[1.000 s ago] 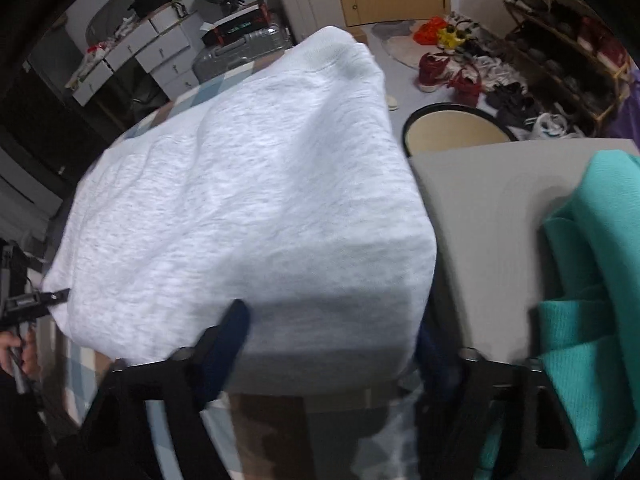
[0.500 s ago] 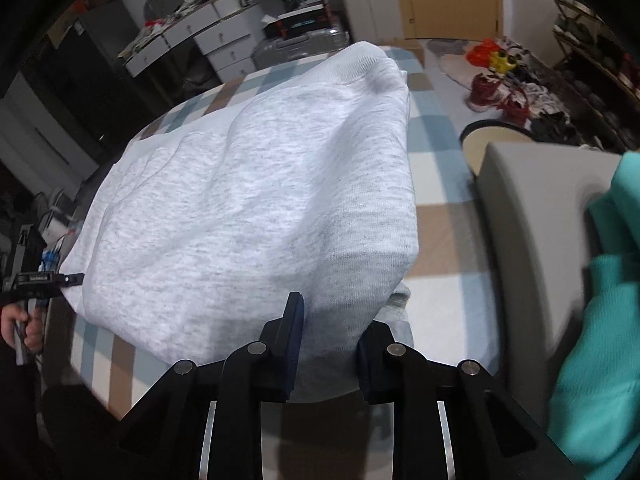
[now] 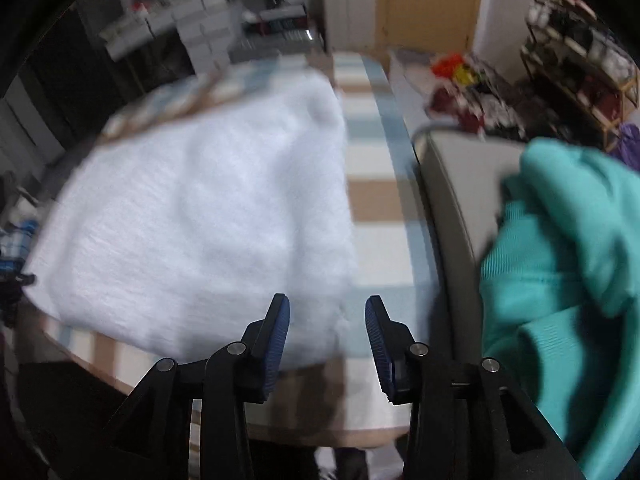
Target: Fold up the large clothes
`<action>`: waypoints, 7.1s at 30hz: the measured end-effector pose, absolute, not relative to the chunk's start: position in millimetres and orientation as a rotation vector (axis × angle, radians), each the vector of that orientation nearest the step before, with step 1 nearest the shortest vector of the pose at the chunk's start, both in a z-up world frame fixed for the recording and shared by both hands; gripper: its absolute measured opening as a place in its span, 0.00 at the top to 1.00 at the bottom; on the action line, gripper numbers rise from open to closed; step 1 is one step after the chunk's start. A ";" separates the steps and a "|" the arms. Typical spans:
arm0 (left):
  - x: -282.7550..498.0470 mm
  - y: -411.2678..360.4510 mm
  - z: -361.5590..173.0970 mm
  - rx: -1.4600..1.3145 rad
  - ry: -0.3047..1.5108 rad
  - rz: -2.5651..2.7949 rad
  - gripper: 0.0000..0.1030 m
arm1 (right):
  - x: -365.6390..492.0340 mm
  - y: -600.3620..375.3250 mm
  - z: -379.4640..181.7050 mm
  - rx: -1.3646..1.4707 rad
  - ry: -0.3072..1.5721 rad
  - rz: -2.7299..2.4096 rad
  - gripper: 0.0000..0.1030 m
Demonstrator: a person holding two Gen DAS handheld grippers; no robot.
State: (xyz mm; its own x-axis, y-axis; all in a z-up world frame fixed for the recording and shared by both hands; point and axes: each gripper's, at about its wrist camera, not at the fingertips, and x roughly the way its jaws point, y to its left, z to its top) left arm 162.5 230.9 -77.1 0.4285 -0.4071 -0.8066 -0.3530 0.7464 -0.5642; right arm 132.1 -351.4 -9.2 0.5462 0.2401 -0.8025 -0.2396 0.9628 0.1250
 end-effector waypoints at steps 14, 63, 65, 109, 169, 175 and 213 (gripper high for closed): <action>216.0 116.7 -66.4 -0.408 1.061 -0.181 0.31 | 148.6 -142.3 -80.9 -0.205 1.013 0.507 0.58; 218.4 153.1 -123.1 -0.647 1.140 -0.243 0.31 | 316.9 -219.5 -90.2 -0.347 1.184 0.167 0.57; 221.8 150.7 -123.8 -0.638 1.137 -0.246 0.31 | 318.8 -218.3 -104.1 -0.300 1.169 0.160 0.55; 213.4 101.6 -106.9 -0.314 1.116 -0.188 0.27 | 122.9 -187.8 -69.2 -0.077 0.978 0.235 0.60; 225.8 94.4 -138.8 -0.164 1.124 -0.154 0.03 | 177.2 -269.9 -9.7 -0.020 0.881 0.073 0.34; 224.5 90.4 -135.9 -0.116 1.122 -0.113 0.01 | 307.0 -258.7 -6.2 -0.146 1.028 0.043 0.42; 294.7 148.6 -136.7 -0.223 1.075 0.085 0.02 | 197.3 -323.1 -12.4 0.032 1.147 0.192 0.74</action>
State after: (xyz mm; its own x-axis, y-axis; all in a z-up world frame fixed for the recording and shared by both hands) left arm 294.7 148.6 -136.7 0.4750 -0.0396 -0.8791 -0.1768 0.9743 -0.1394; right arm 197.3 -323.1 -12.4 0.3969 0.1679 -0.9024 -0.1347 0.9831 0.1237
